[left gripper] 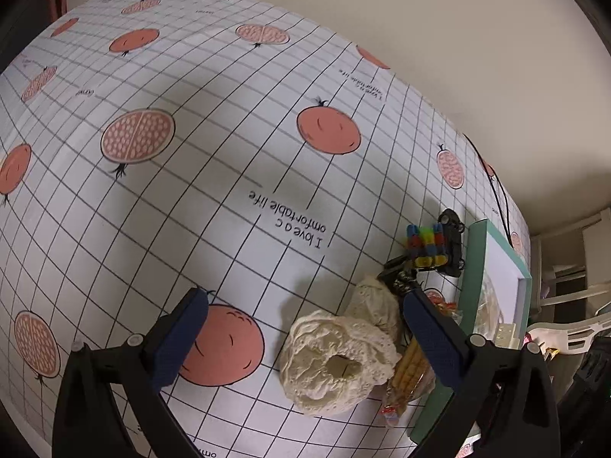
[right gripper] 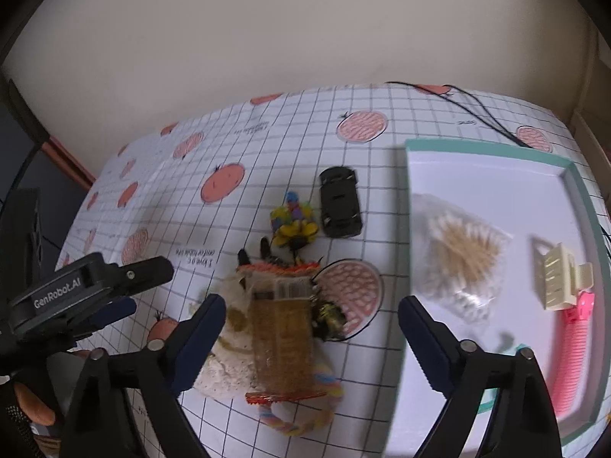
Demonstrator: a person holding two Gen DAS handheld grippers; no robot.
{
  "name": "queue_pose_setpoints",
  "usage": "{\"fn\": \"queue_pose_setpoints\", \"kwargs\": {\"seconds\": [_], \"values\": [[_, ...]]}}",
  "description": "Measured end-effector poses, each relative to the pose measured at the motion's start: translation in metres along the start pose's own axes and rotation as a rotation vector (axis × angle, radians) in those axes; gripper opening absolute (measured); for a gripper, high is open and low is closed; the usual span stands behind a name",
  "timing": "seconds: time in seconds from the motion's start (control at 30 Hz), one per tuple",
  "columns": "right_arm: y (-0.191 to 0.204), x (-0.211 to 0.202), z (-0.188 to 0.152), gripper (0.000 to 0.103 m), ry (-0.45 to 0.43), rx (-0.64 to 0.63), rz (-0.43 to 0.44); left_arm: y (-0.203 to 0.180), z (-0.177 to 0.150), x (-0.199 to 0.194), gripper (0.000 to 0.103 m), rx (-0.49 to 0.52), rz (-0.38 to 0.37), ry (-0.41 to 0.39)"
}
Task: Organize objects
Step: 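Withdraw both tools from the tray back toward the pile, then grasp the packaged snack bar with the right tool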
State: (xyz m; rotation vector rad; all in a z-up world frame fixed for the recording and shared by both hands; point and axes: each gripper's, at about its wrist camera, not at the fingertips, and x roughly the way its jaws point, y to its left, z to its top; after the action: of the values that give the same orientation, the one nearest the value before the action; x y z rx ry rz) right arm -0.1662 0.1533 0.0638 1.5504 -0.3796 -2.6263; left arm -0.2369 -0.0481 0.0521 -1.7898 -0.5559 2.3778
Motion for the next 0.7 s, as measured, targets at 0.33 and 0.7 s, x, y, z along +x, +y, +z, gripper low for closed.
{"fn": "queue_pose_setpoints", "kwargs": {"seconds": [0.33,0.7], "values": [[0.003,0.011,-0.006,0.082,0.051,-0.018,-0.015,-0.002,-0.005,0.013,0.102,-0.015,-0.01,0.046],[0.01,0.019,-0.011,0.081,0.086,-0.055,-0.047,-0.018,-0.015,0.026,0.102,0.048,0.029,0.091]]}}
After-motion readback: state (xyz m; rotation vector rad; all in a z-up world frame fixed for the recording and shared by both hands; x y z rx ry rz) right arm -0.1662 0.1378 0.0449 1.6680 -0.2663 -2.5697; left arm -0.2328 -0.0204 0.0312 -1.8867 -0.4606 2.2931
